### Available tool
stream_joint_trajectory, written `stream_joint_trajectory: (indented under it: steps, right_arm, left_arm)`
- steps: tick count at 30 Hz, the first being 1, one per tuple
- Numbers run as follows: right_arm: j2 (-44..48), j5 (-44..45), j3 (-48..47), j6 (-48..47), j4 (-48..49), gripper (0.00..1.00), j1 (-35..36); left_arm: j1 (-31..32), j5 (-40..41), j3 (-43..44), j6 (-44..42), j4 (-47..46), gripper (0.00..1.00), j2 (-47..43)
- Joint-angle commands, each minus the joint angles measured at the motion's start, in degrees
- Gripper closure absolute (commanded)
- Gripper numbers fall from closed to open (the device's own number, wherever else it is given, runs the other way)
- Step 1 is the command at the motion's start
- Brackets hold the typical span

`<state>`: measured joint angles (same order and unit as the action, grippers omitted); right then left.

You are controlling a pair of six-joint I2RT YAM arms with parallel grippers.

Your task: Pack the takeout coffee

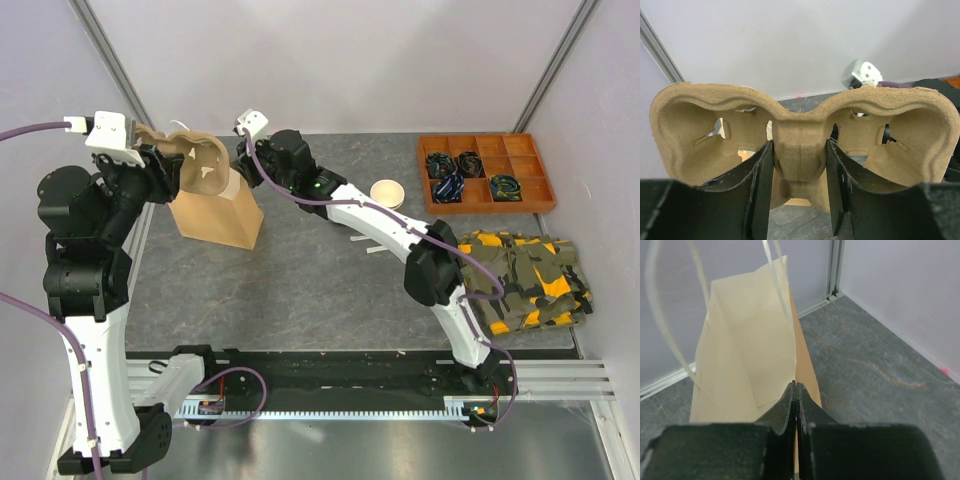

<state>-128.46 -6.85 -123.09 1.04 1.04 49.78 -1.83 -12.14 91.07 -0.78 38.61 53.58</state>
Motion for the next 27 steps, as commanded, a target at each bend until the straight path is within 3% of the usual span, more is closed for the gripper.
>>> stream_joint_trajectory:
  steps: [1,6,15,19,25,27]
  right_arm:
    - [10.8,2.5,5.9,1.0,-3.7,1.00,0.1]
    - [19.1,5.6,13.6,5.2,-9.4,1.00,0.1]
    - [39.3,10.5,36.1,17.8,-15.4,1.00,0.1]
    - [47.9,9.8,46.9,20.7,-15.5,1.00,0.1]
    - [50.8,5.0,50.7,21.5,-15.0,1.00,0.2]
    - [50.9,4.0,50.5,21.7,-14.6,0.78,0.1]
  left_arm:
    - [-0.4,-0.8,0.7,2.6,-2.8,0.73,0.7]
    - [-0.4,-1.7,1.3,2.8,-3.1,0.73,1.4]
    - [-0.4,-4.6,0.7,3.4,-2.8,0.73,2.2]
    - [-0.3,-12.6,0.8,3.4,-0.9,0.73,2.6]
    - [-0.3,-26.4,0.4,3.4,1.8,0.73,3.7]
    - [-0.3,-27.9,0.8,3.1,2.3,0.74,4.2]
